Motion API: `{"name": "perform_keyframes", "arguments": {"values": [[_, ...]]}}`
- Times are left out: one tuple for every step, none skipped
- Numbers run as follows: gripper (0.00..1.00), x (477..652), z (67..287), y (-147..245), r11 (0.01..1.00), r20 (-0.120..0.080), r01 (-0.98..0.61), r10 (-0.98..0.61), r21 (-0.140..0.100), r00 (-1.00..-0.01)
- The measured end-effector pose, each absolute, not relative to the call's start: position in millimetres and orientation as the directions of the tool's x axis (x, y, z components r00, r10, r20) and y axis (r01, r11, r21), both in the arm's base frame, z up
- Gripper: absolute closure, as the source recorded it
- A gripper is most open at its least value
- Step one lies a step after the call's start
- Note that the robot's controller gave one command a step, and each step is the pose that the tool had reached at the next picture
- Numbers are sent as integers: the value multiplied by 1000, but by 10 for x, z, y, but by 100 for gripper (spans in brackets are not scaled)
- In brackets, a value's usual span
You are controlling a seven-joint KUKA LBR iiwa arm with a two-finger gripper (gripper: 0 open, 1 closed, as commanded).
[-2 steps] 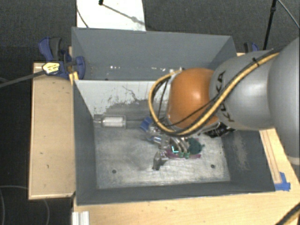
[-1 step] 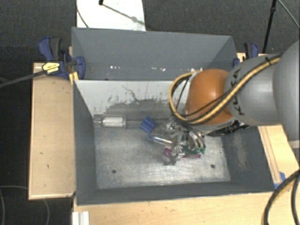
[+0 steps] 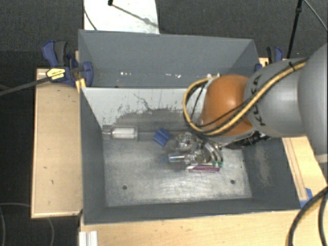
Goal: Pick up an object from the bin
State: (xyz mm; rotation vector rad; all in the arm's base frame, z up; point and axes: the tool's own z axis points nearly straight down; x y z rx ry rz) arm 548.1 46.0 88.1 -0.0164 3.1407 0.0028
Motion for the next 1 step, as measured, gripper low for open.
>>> {"name": "perform_keyframes", "arguments": {"values": [[100, 5693, 2264, 411, 996, -12, -93, -93, 0, -996]]}}
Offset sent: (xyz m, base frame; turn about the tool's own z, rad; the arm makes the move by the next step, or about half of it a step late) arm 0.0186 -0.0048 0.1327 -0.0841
